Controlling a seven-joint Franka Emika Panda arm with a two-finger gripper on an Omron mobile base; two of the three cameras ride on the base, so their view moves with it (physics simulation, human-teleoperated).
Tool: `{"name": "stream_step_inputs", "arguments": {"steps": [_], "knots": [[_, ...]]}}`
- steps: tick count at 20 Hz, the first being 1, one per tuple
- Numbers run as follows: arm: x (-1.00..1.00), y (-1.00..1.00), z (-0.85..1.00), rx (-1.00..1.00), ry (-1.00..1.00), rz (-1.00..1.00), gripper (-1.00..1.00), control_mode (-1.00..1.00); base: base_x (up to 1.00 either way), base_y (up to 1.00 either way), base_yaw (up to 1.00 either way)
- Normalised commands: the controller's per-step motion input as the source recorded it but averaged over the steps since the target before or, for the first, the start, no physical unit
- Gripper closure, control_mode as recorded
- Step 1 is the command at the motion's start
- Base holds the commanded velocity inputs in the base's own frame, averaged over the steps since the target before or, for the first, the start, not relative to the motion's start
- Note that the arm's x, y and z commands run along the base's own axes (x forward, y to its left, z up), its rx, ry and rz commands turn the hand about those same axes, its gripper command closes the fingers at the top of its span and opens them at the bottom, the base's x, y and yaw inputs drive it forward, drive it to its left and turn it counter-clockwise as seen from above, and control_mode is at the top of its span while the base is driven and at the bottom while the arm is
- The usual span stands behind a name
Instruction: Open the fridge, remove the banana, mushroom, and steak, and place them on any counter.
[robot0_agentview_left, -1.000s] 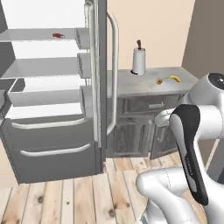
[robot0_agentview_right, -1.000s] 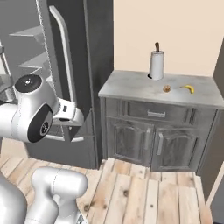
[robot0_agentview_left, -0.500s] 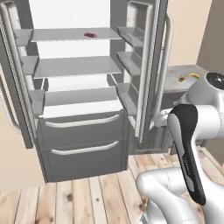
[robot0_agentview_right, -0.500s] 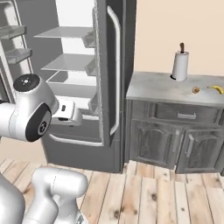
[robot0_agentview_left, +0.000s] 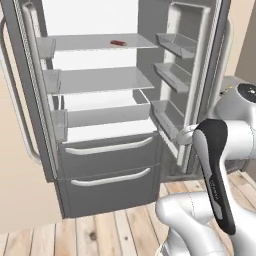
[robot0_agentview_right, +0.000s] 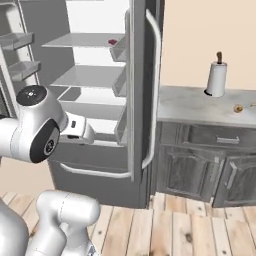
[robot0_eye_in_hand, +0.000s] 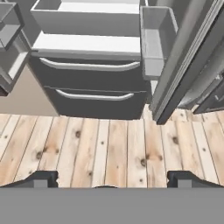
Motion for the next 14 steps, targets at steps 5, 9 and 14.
{"name": "stream_step_inputs", "arguments": {"steps": [5,9,14], "knots": [[0.0,0.0,0.0,0.0,0.0,0.0,-1.0,1.0,0.46,0.5,-0.03],[0.0,0.0,0.0,0.0,0.0,0.0,-1.0,1.0,0.56,0.2,0.0],[0.0,0.0,0.0,0.0,0.0,0.0,-1.0,1.0,0.74,0.21,-0.01]]}}
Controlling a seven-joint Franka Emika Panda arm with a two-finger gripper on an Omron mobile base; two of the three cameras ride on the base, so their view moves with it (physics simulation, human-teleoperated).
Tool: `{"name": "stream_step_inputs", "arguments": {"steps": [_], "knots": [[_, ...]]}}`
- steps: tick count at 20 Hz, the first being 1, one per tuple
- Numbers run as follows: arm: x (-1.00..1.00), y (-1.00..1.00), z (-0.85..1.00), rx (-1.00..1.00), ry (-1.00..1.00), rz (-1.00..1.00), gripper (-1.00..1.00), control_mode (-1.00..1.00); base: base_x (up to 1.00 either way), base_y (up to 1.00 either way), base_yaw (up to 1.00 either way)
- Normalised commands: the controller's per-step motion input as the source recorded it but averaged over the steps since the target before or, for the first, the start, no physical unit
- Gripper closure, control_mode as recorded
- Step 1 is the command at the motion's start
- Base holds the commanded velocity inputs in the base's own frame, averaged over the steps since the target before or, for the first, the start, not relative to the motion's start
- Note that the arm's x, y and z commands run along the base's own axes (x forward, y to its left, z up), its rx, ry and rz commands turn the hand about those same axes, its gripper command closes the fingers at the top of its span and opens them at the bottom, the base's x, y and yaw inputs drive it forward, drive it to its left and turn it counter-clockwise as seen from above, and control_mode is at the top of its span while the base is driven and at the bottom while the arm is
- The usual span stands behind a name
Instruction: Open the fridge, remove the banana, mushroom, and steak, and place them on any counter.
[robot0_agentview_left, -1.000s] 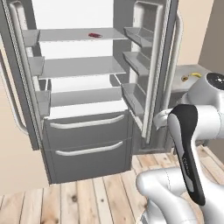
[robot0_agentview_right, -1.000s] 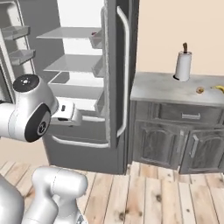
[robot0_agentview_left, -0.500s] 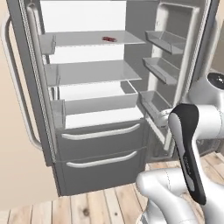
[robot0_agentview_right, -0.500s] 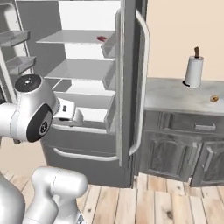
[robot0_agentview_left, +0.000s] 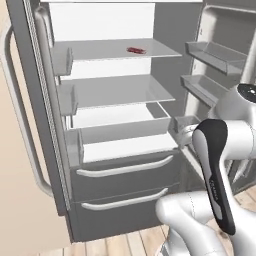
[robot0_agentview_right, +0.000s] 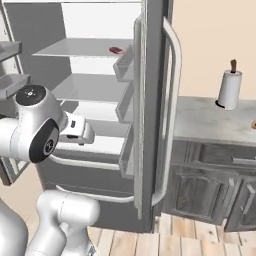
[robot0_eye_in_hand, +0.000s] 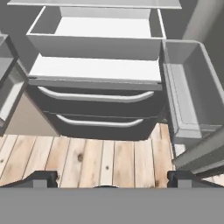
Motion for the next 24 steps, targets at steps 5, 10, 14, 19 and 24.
{"name": "stream_step_inputs", "arguments": {"steps": [5,10,14,19,24], "knots": [[0.0,0.0,0.0,0.0,0.0,0.0,-1.0,1.0,0.79,0.29,-0.01],[0.0,0.0,0.0,0.0,0.0,0.0,-1.0,1.0,0.45,0.47,0.0],[0.0,0.0,0.0,0.0,0.0,0.0,-1.0,1.0,0.03,0.28,0.01],[0.05,0.05,-0.05,0.0,0.02,0.07,-1.0,-1.0,0.0,0.0,0.0],[0.36,0.01,0.3,0.0,-0.05,0.04,-1.0,-1.0,0.0,0.0,0.0]]}}
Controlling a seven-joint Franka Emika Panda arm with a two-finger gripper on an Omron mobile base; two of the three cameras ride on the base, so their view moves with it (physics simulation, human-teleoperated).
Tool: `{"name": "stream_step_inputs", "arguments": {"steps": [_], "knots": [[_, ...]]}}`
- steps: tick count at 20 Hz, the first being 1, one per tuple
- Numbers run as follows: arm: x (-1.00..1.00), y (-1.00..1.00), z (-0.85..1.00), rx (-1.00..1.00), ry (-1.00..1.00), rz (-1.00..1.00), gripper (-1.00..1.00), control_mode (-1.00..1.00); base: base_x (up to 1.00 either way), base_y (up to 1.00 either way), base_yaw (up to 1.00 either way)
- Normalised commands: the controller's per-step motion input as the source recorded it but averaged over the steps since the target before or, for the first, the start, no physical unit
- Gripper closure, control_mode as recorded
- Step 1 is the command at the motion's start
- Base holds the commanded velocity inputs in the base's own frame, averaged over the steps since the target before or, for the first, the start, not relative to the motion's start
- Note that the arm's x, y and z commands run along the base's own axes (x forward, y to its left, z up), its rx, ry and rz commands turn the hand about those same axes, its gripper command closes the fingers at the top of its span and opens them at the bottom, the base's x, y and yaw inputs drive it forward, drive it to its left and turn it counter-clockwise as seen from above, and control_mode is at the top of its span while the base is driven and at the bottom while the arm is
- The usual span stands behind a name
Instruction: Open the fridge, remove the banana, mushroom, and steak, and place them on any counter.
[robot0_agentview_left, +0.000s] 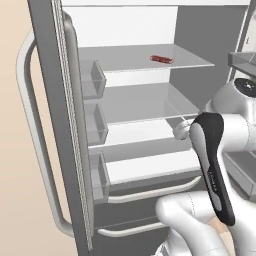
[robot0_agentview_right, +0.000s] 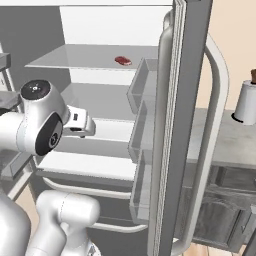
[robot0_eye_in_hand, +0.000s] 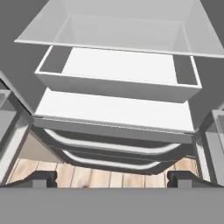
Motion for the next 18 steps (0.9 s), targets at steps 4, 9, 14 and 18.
{"name": "stream_step_inputs", "arguments": {"steps": [4,9,14,18], "knots": [[0.47,0.1,0.48,0.0,-0.03,0.0,-1.0,-1.0,0.0,0.0,0.0],[0.68,0.0,0.44,-0.02,-0.07,0.0,-1.0,-1.0,0.0,0.0,0.0],[0.49,0.0,0.34,-0.01,-0.18,0.0,-1.0,-1.0,0.0,0.0,0.0],[0.04,-0.09,0.41,0.0,-0.15,0.0,-1.0,-1.0,0.0,0.0,0.0]]}}
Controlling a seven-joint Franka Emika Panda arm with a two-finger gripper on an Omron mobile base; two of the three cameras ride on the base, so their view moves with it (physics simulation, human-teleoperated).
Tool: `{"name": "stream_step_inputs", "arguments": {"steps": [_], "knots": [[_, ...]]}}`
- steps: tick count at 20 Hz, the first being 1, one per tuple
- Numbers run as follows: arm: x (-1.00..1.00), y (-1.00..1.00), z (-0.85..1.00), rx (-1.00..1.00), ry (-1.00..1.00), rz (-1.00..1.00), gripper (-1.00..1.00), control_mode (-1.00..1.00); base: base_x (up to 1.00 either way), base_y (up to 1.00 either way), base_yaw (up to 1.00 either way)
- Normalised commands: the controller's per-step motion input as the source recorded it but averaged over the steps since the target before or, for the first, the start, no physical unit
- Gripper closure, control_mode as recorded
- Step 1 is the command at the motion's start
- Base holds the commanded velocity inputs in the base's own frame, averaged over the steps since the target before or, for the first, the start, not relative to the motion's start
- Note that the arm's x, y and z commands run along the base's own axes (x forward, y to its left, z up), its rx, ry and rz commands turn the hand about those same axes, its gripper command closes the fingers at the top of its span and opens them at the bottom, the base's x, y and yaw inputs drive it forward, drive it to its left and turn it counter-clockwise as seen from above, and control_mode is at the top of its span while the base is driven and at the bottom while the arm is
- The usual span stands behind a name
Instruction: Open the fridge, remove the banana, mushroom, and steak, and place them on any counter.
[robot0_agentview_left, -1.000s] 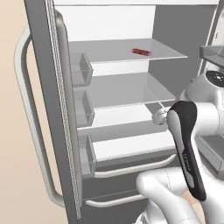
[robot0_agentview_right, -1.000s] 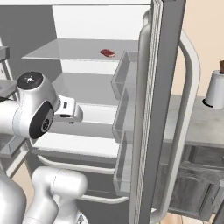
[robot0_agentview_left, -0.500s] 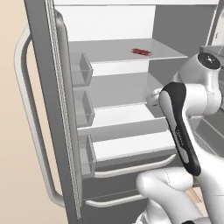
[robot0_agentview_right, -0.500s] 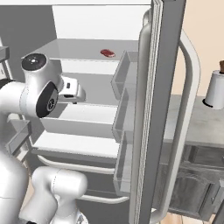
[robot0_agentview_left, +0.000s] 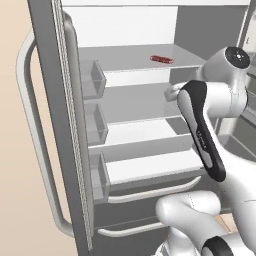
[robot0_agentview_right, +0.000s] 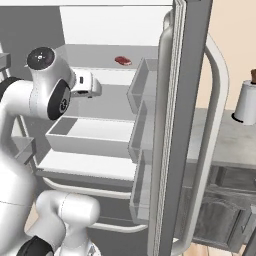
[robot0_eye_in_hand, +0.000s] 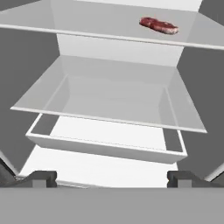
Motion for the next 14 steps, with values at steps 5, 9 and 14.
{"name": "stream_step_inputs", "arguments": {"steps": [5,9,14], "knots": [[0.0,-0.09,0.39,0.0,-0.13,0.0,-1.0,-1.0,0.0,0.0,0.0],[0.29,-0.12,0.17,0.0,-0.08,-0.01,-1.0,-1.0,0.0,0.0,0.0],[0.18,-0.21,0.25,0.0,-0.02,-0.02,-1.0,-1.0,0.0,0.0,0.0]]}}
